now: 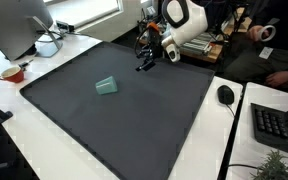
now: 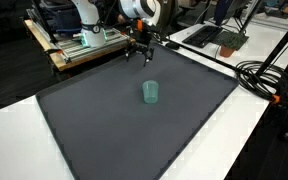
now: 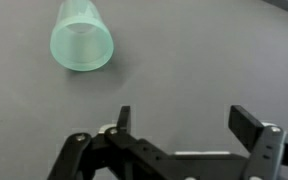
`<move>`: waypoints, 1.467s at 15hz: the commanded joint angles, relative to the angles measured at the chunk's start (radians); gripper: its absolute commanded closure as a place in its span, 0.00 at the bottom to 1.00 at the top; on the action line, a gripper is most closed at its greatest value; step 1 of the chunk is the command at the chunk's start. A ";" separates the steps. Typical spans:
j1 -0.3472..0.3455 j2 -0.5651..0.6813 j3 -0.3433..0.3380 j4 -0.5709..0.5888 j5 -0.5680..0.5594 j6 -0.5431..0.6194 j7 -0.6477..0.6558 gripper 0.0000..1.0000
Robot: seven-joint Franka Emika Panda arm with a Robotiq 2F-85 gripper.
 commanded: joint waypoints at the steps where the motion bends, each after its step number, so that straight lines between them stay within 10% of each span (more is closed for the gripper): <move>1: -0.013 0.005 -0.004 0.002 -0.001 -0.003 -0.003 0.00; 13: -0.086 0.098 -0.081 0.080 -0.433 0.159 0.146 0.00; 22: -0.061 0.134 -0.092 0.101 -0.518 0.048 0.206 0.00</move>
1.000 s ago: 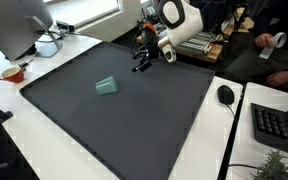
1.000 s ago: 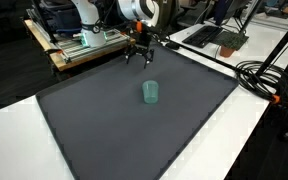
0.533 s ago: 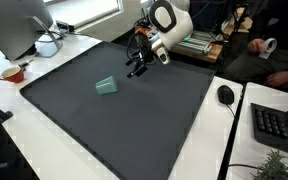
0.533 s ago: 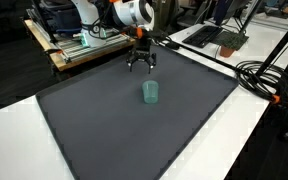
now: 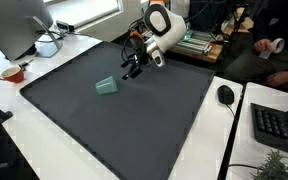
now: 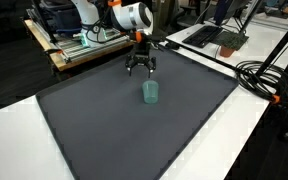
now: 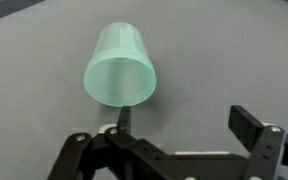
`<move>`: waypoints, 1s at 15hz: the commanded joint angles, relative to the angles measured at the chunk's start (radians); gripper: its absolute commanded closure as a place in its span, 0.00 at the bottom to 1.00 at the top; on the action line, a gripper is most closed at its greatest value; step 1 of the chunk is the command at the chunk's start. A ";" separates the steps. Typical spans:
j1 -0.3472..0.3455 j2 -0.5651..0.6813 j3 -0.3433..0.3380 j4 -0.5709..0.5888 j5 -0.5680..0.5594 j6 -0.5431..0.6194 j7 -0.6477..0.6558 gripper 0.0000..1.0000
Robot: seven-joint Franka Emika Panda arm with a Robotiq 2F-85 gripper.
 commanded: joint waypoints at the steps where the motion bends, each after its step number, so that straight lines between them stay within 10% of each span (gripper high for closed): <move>1: 0.023 0.025 -0.002 0.010 -0.085 -0.074 0.058 0.00; 12: 0.001 0.158 -0.019 0.115 -0.134 -0.112 0.146 0.01; 15: 0.002 0.188 -0.021 0.143 -0.142 -0.124 0.153 0.26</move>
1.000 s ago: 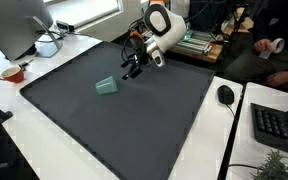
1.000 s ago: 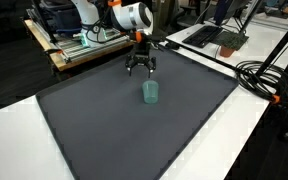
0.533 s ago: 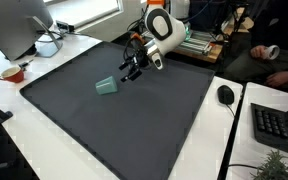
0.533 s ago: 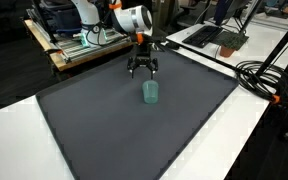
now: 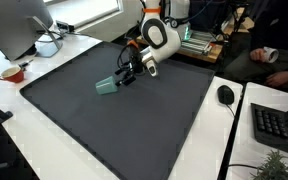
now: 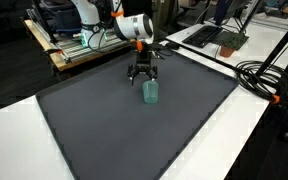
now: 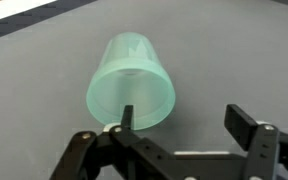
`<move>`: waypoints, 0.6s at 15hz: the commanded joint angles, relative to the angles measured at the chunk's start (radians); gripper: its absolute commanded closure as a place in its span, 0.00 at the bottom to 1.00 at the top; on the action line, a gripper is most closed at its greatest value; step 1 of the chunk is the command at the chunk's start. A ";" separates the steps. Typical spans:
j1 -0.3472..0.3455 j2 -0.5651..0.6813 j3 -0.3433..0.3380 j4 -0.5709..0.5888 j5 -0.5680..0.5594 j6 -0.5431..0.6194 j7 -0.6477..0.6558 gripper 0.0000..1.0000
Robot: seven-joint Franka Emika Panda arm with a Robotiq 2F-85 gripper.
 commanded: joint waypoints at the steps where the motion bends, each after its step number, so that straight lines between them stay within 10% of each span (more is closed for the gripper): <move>1: 0.000 0.045 -0.003 0.043 -0.032 -0.023 0.027 0.39; 9: -0.002 0.061 -0.004 0.066 -0.086 -0.018 0.049 0.95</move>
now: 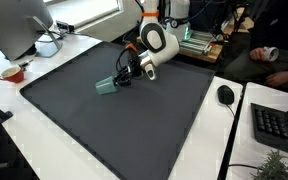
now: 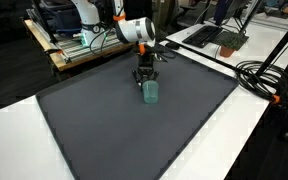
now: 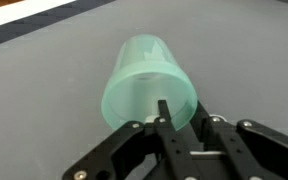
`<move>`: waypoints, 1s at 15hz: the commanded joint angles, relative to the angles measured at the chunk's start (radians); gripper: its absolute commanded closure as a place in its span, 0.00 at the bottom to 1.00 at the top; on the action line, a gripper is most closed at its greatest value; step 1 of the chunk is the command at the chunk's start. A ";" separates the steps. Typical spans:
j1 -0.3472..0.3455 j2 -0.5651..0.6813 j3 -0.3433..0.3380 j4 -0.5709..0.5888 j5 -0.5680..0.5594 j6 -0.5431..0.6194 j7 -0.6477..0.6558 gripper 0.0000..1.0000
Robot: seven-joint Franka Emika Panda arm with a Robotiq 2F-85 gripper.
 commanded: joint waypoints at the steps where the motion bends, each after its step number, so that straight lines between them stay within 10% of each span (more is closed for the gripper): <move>1: -0.002 0.012 -0.003 0.010 -0.057 -0.005 0.039 0.99; 15: 0.001 -0.035 0.004 -0.023 -0.122 -0.026 0.129 0.99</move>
